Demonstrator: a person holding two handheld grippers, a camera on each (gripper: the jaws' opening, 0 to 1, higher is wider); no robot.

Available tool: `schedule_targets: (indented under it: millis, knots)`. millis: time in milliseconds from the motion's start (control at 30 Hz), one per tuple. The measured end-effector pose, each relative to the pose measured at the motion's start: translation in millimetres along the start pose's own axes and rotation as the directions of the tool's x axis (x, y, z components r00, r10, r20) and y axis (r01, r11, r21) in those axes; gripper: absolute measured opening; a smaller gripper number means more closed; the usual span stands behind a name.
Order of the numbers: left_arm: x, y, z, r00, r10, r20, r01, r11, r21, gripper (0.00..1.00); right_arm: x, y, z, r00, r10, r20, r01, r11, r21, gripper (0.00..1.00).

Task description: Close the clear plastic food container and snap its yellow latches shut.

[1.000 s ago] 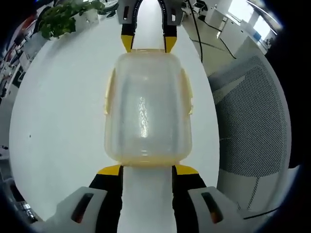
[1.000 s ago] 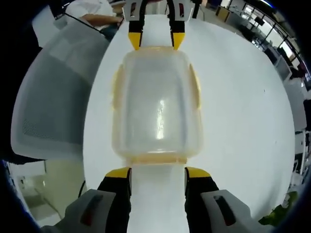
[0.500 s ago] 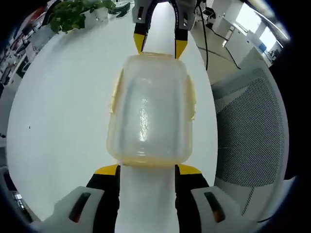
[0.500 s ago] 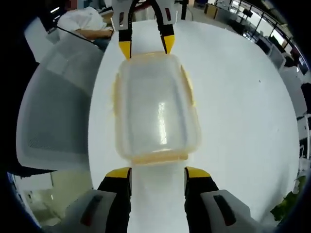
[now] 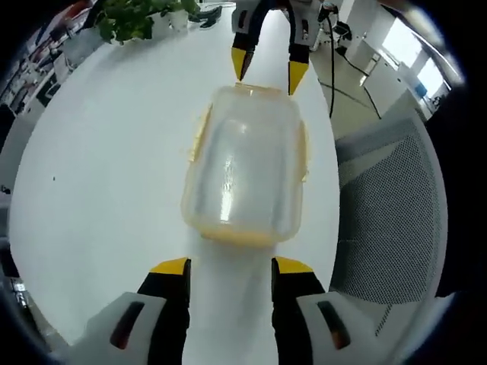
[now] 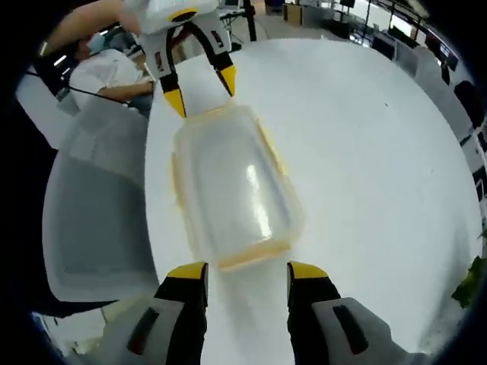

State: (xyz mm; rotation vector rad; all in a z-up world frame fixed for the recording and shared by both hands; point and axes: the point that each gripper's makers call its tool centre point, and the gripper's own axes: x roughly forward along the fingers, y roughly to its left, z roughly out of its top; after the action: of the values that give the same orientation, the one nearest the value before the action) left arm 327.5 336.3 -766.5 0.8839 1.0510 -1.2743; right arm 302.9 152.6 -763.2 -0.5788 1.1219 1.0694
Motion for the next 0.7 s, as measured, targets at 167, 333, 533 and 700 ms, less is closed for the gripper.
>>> schedule_targets:
  millis: [167, 333, 533, 700]
  knots:
    - [-2.3, -4.0, 2.9, 1.000, -0.009, 0.029, 0.010, 0.999, -0.050, 0.40, -2.1, -3.6, 2.7, 0.999, -0.018, 0.026, 0.016, 0.996, 0.090, 0.39]
    - [-5.6, -6.4, 2.2, 0.999, -0.011, 0.033, 0.014, 0.996, -0.086, 0.41, -2.0, -3.8, 4.4, 0.998, -0.017, 0.054, 0.008, 0.987, 0.159, 0.39]
    - [-12.5, -2.7, 9.6, 0.996, 0.003, 0.093, 0.013, 0.985, -0.174, 0.41, -5.2, -5.4, 9.1, 0.995, -0.036, 0.088, 0.014, 0.972, 0.235, 0.38]
    - [-14.3, 2.3, 16.2, 0.989, 0.024, 0.147, 0.020, 0.957, -0.290, 0.40, -5.3, -7.5, 5.0, 0.995, -0.057, 0.079, 0.034, 0.964, 0.264, 0.38]
